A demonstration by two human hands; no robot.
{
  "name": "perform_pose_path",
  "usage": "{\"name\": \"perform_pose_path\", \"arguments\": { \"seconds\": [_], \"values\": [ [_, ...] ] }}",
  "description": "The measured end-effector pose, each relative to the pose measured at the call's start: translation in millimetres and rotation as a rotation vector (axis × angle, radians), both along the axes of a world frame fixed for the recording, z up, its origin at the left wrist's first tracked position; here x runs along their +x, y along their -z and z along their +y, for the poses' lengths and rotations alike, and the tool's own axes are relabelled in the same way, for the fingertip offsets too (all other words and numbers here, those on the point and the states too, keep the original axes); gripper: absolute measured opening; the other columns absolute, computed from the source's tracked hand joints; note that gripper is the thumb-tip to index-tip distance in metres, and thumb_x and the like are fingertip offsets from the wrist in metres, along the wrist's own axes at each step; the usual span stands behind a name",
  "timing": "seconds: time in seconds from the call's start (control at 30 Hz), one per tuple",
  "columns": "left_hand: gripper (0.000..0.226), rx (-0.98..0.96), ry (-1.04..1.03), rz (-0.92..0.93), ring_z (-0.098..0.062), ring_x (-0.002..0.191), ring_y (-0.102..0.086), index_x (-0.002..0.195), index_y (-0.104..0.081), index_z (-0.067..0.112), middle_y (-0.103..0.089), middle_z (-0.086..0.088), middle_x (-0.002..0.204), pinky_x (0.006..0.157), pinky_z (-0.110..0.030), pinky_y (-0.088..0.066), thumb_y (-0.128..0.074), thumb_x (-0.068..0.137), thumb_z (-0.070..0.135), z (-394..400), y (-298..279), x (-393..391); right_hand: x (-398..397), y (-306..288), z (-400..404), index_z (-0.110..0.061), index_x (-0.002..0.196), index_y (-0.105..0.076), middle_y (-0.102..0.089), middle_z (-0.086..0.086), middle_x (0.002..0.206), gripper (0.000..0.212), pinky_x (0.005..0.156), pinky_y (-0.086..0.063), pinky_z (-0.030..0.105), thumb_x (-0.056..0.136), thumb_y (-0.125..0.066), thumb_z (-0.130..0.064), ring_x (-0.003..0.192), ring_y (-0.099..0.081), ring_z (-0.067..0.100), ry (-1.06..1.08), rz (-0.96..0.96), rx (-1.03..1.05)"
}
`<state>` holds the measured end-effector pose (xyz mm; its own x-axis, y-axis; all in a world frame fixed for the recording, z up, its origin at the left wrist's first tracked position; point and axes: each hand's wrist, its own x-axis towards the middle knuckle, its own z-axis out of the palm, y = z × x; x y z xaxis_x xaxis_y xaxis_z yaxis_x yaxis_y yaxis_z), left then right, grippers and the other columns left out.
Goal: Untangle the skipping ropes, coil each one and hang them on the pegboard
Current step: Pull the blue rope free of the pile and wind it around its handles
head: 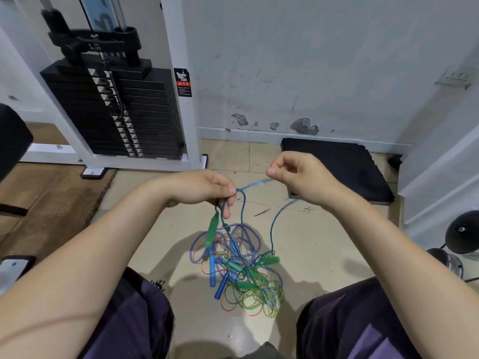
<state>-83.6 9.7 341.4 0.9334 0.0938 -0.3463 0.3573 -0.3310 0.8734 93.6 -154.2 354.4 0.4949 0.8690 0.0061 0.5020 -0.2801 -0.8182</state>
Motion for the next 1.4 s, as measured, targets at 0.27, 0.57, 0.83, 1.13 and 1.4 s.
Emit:
{"name": "perform_pose_path", "arguments": {
  "seconds": [0.27,0.57,0.83,1.13,1.4],
  "values": [
    [0.021,-0.186,-0.177,-0.186,-0.007,0.045,-0.020,0.092,-0.063,0.023,-0.028,0.007,0.053,0.042,-0.017,-0.021,-0.048,0.100,0.036,-13.7,2.9,9.8,-21.4,4.9,5.7,-0.015,0.106,-0.054,-0.060,0.003,0.069,0.036,0.053,-0.045,0.029,0.081,-0.079,-0.020,0.056,-0.053,0.021,-0.171,0.299,0.071],
    [0.022,-0.174,-0.137,-0.221,-0.011,0.054,-0.044,0.105,-0.067,0.009,-0.054,0.002,0.060,0.055,-0.020,-0.036,-0.047,0.102,0.019,-7.5,2.1,5.4,-11.8,4.7,2.8,-0.013,0.094,-0.055,-0.060,-0.003,0.072,0.032,0.063,-0.043,0.022,0.077,-0.081,-0.014,0.066,-0.051,0.011,-0.135,0.197,0.032],
    [0.023,-0.287,-0.137,-0.257,-0.018,0.069,-0.059,0.118,-0.055,0.002,-0.068,-0.010,0.082,0.072,-0.026,-0.050,-0.055,0.095,0.005,-11.4,3.2,7.2,-25.5,5.9,4.5,-0.008,0.096,-0.048,-0.062,0.019,0.077,0.029,0.072,-0.052,0.036,0.083,-0.071,0.005,0.070,-0.060,0.025,-0.224,0.416,0.075],
    [0.011,-0.189,-0.030,-0.086,-0.019,0.079,-0.067,0.106,-0.061,0.001,-0.072,-0.012,0.089,0.077,-0.025,-0.054,-0.056,0.097,0.004,-11.9,2.2,5.2,-18.7,-5.0,4.6,-0.023,0.078,-0.069,-0.039,-0.010,0.053,0.009,0.050,-0.028,0.022,0.083,-0.076,-0.023,0.049,-0.033,0.005,-0.156,-0.136,-0.054],
    [0.026,-0.133,0.012,0.015,-0.026,0.080,-0.070,0.089,-0.058,0.006,-0.072,-0.015,0.080,0.087,-0.036,-0.054,-0.041,0.105,0.018,-8.9,5.9,2.5,-20.3,-6.6,2.7,-0.005,0.096,-0.049,-0.056,0.012,0.075,0.011,0.055,-0.046,0.025,0.095,-0.048,0.006,0.056,-0.053,0.021,-0.042,0.299,0.102]
  ]
}}
